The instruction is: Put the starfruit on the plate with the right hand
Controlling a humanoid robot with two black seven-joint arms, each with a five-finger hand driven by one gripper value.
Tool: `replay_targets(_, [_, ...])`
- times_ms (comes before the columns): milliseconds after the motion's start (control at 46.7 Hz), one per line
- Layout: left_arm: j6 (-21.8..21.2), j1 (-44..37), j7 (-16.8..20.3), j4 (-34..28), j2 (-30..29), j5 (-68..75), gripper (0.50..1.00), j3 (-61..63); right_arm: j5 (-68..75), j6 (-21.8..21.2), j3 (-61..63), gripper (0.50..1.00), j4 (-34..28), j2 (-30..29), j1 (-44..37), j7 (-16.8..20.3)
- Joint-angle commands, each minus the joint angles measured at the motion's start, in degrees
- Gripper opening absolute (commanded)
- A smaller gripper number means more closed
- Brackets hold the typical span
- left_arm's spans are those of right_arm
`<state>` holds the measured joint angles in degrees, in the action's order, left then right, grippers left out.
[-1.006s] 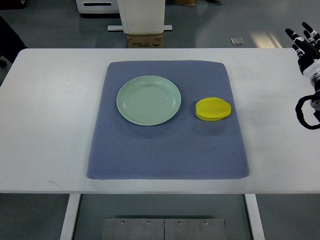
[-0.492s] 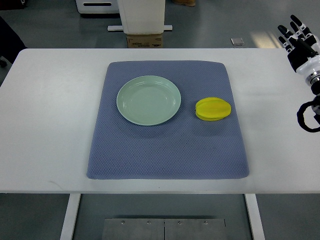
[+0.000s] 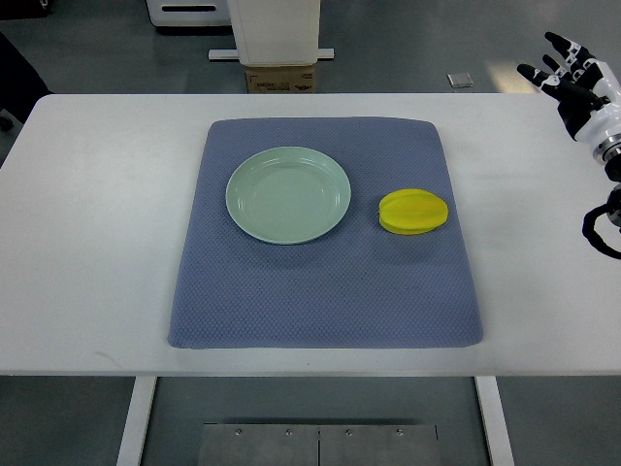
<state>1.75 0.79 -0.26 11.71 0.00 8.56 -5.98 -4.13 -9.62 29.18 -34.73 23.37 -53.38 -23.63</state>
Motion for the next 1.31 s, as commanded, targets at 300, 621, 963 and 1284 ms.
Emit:
replay_targets(300, [0.0, 0.0, 0.0, 0.0, 0.0, 0.1, 1.0, 0.0, -1.1, -0.2, -6.5, 0.998, -2.9, 3.5, -0.6, 0.1])
replay_targets(621, [0.0, 0.0, 0.0, 0.0, 0.0, 0.0, 1.0, 0.0, -7.8, -0.2, -15.8, 0.996, -8.5, 9.8, -0.7, -0.6])
replay_targets(963, [0.0, 0.0, 0.0, 0.0, 0.0, 0.1, 1.0, 0.0, -17.9, 2.3, -18.7, 0.998, -21.2, 16.8, -1.3, -2.6])
replay_targets(1284, [0.0, 0.0, 0.0, 0.1, 0.0, 0.1, 1.0, 0.0, -26.8, 13.0, -25.7, 0.995, -30.7, 16.7, -2.8, -2.6])
